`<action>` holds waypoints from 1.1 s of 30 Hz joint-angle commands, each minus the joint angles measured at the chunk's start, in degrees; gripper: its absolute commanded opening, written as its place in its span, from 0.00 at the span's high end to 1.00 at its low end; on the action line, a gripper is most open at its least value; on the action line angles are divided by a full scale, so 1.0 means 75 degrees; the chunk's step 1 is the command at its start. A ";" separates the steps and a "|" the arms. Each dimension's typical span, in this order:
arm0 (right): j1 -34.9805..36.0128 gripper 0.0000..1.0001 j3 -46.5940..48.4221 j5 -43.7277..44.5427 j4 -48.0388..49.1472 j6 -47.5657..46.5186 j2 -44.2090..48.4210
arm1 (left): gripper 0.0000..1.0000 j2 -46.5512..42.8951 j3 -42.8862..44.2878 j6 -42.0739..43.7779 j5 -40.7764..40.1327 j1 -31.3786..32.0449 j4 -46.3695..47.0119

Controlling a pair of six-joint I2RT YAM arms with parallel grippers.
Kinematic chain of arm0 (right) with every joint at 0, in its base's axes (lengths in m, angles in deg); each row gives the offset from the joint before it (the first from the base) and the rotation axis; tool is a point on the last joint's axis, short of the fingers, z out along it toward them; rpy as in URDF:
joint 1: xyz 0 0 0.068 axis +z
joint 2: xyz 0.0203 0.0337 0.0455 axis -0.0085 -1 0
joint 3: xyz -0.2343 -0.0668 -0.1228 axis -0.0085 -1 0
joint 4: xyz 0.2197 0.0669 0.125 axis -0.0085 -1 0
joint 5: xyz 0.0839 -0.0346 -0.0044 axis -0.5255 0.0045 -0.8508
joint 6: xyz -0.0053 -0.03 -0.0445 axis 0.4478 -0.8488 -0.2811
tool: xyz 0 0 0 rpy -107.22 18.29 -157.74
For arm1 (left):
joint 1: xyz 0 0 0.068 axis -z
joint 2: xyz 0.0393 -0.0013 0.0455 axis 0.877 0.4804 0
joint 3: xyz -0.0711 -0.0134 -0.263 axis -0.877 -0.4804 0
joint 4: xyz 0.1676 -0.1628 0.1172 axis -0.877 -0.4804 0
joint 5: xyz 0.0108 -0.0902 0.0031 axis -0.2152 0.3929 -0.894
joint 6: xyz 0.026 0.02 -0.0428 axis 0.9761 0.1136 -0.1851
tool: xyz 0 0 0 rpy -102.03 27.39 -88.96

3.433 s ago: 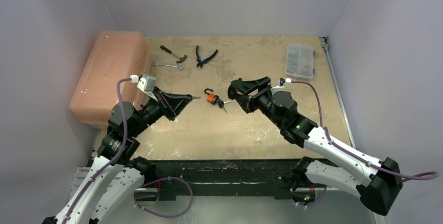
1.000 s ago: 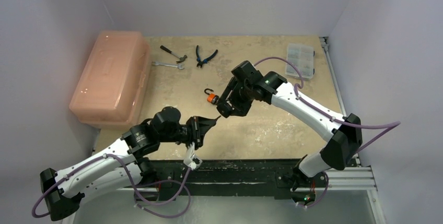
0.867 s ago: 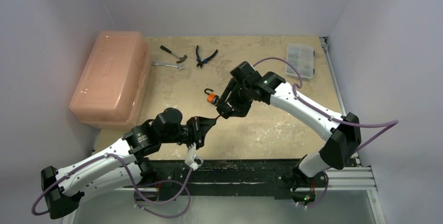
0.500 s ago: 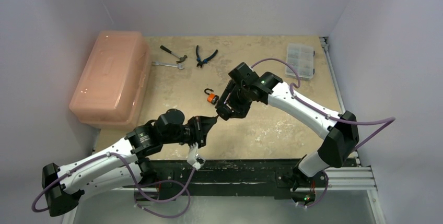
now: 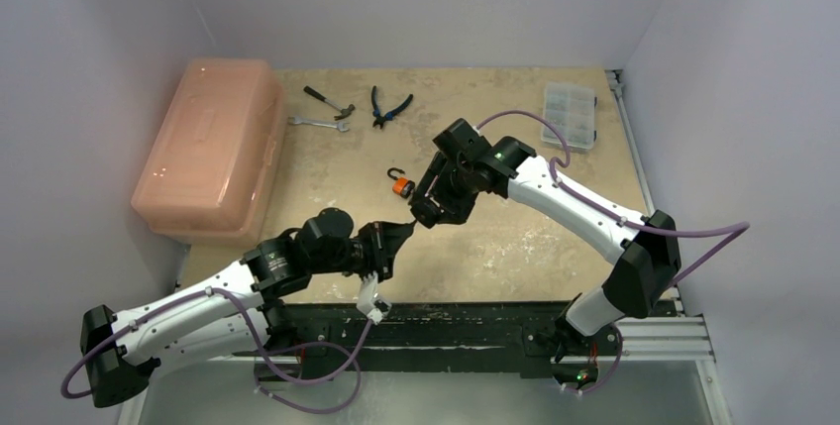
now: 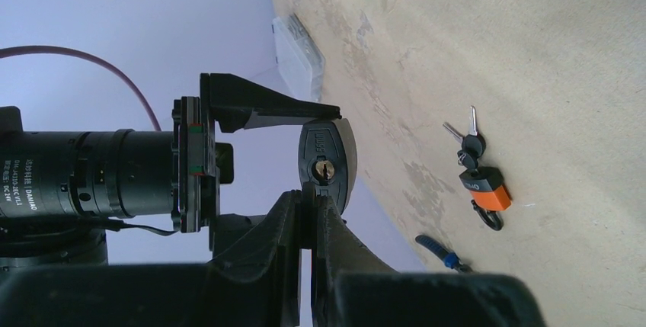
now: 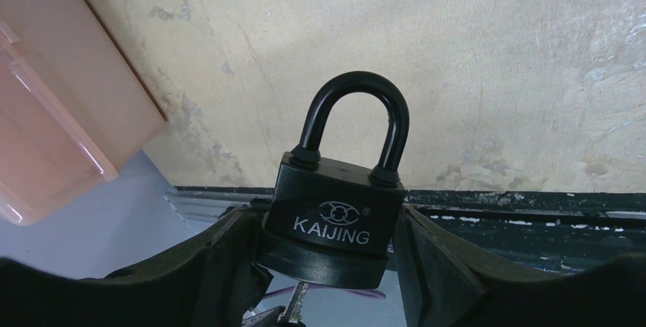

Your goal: Unlock with the key

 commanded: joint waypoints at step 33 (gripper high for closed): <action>0.0101 1.00 0.0034 0.0052 0.0434 0.0189 0.0399 | 1.00 0.0432 0.0010 0.0086 -0.0596 0.0267 0.0342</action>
